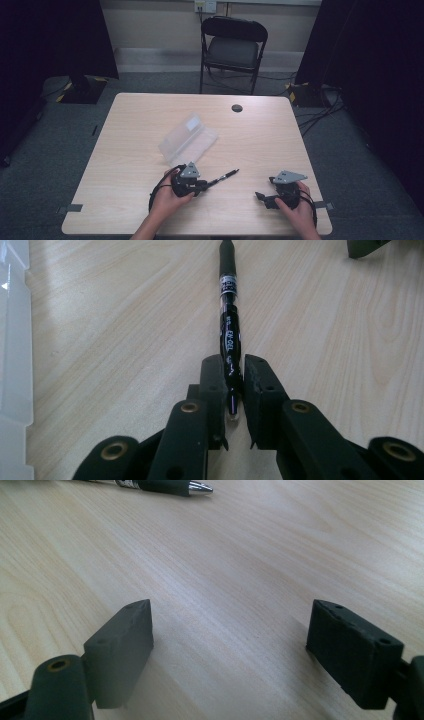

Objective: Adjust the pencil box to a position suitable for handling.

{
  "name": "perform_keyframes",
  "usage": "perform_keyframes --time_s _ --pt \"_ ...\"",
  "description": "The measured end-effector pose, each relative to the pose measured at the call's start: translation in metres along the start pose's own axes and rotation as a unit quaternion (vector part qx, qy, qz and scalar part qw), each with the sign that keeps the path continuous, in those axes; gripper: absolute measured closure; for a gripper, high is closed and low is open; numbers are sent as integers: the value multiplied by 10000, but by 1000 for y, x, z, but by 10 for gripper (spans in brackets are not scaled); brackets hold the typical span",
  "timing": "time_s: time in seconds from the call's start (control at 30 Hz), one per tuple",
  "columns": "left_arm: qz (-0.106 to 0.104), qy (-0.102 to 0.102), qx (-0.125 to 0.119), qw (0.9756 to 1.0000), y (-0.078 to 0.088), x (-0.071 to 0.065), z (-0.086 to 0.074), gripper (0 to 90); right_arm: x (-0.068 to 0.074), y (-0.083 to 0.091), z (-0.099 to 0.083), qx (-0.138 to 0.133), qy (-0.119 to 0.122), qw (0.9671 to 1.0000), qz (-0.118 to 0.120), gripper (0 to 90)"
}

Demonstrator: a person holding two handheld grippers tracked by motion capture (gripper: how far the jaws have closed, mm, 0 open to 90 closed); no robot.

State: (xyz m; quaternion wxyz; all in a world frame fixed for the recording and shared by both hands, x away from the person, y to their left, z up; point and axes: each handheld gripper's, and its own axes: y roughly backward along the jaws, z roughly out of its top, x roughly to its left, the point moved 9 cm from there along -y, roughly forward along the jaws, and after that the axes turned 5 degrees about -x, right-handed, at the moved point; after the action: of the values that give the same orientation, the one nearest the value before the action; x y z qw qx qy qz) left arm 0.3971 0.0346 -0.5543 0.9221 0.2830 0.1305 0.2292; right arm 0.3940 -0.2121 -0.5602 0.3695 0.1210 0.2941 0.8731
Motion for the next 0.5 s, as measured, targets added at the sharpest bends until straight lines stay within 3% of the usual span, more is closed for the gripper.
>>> perform_keyframes --time_s 0.07,0.17,0.23,0.3,0.5 --pt "-14 60 -11 10000 -1 0 1 786 0 0 0 0 1 10000 0 176" --pt "-64 103 -77 9999 -4 -2 3 693 0 0 0 1 -1 10000 1 176" --pt "4 47 -31 10000 -6 -1 4 685 0 0 0 0 0 10000 -1 176" --pt "22 -25 -23 10000 -9 -1 7 621 0 0 0 0 1 10000 0 176" --pt "174 -163 -52 9997 -20 -3 13 601 0 0 0 0 1 10000 -2 176"
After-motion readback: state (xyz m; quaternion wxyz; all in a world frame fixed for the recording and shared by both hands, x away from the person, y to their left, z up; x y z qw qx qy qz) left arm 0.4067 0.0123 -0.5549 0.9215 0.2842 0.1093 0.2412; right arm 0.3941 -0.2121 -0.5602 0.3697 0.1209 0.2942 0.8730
